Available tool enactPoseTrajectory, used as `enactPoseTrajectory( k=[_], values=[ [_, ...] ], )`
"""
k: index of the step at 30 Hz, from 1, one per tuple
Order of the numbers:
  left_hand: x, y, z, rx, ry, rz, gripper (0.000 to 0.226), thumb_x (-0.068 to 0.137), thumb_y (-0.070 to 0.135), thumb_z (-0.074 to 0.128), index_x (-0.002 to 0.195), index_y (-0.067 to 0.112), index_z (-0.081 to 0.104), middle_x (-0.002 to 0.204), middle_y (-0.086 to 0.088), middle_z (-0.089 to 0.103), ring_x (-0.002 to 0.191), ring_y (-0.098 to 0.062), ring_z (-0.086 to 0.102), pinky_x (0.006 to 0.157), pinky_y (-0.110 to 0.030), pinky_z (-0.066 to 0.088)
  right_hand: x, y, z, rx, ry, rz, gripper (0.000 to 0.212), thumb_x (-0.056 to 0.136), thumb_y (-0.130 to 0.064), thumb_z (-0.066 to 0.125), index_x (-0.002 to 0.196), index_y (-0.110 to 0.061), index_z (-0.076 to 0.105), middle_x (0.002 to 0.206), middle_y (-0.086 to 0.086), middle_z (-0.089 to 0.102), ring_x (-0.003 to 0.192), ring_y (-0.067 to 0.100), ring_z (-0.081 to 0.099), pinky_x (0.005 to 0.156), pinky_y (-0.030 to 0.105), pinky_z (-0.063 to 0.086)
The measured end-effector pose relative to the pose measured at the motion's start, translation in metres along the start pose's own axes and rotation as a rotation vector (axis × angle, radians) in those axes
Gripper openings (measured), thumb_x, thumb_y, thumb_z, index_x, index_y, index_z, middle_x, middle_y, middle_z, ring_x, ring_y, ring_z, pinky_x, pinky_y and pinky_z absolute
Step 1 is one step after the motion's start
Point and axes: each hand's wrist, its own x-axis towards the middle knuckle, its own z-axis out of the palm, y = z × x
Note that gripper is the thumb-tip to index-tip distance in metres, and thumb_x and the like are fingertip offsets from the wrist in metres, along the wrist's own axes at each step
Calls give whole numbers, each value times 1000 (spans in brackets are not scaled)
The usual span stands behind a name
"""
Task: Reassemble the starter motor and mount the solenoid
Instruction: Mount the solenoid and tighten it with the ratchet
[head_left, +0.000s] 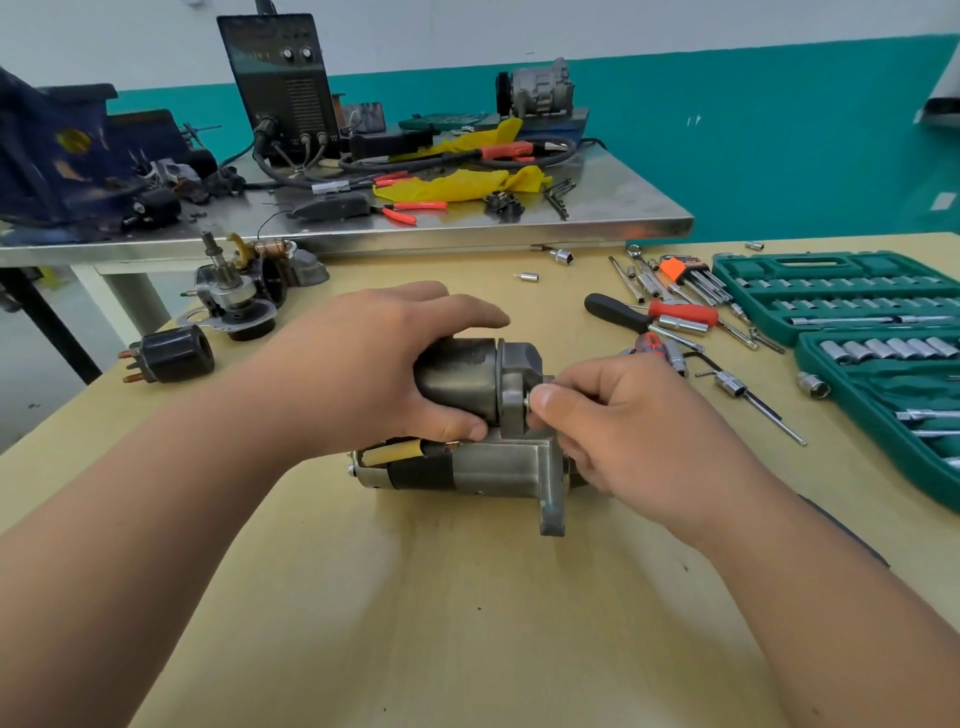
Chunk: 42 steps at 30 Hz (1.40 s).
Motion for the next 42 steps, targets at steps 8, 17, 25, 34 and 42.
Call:
enactPoseTrajectory(
  k=[8,17,25,34,42],
  values=[
    [12,11,3,185,-40,102,78,67,84,34,138,51,28,115,20,55,89,-9,59,70,-29,50,-1,-5,-5,131,-69,97,34,93,-31,54,70,-8,64,50,3,42,44,16,35,42,25,30],
    [29,14,-1,228,-183,129,56,75,76,45,124,51,33,118,12,43,84,-12,54,64,-27,45,2,-4,-2,-42,65,24,40,89,-43,53,68,-9,60,48,-3,49,42,12,44,49,33,38],
    [32,15,4,201,-142,101,57,66,75,58,112,50,35,111,13,44,86,-13,54,58,-21,39,-4,1,-2,-119,153,-118,5,85,-30,64,80,-30,66,67,-14,65,57,4,58,53,24,50],
    [26,18,9,217,-90,110,56,72,74,55,117,46,38,114,10,44,81,-15,54,55,-20,34,-5,-6,-5,-74,86,-8,11,86,-31,64,78,-25,69,58,-7,65,47,10,60,57,40,56],
    [24,23,10,233,-54,105,57,74,75,44,120,43,42,118,10,45,83,-15,57,63,-28,44,-5,-14,5,-264,169,23,39,93,-44,48,70,-16,62,61,7,64,58,24,64,61,47,54]
  ],
)
